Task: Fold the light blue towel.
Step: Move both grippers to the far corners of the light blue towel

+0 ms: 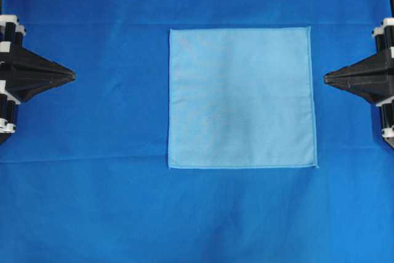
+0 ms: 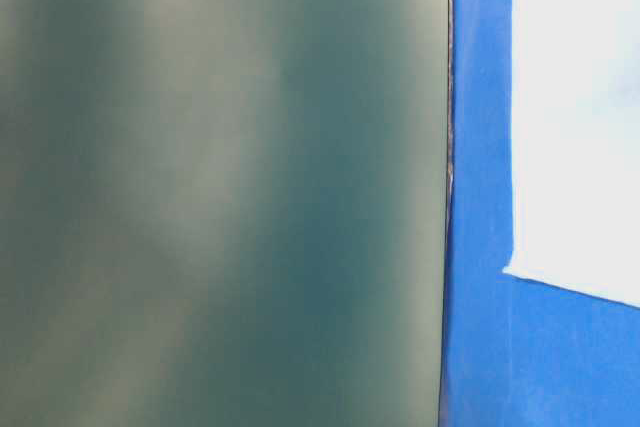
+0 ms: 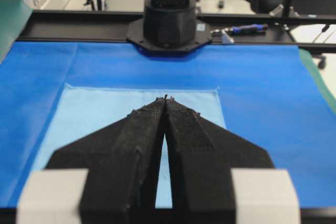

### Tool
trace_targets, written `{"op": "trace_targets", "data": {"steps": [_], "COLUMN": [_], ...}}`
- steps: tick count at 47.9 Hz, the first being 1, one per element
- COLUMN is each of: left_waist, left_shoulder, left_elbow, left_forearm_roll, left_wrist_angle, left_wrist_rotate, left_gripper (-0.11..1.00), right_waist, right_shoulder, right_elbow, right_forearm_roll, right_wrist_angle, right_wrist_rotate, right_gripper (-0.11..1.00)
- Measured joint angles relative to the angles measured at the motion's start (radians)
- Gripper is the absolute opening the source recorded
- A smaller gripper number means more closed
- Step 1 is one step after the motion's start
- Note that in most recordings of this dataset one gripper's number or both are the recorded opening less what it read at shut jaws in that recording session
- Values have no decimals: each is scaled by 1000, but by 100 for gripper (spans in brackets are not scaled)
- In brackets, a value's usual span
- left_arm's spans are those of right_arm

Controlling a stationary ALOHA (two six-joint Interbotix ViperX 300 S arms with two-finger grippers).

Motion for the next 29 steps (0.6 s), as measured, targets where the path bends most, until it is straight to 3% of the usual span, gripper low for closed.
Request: {"op": "trace_targets", "data": {"steps": [9, 20, 29], "left_waist": [29, 123, 212], "left_shoulder": [63, 249, 434], "left_elbow": [-34, -103, -167], "left_forearm_roll": [-11, -12, -15], "left_wrist_angle": [5, -5, -15], "left_wrist_rotate": [29, 28, 34], "left_gripper": [0, 0, 2], "right_waist": [-49, -229, -385], "right_shoulder": [15, 32, 95], "right_elbow": [-25, -66, -66], "right_forearm_roll": [3, 8, 6], "right_wrist_angle": [124, 370, 430], "right_wrist_rotate": [11, 31, 31], "right_gripper": [0, 0, 0]}}
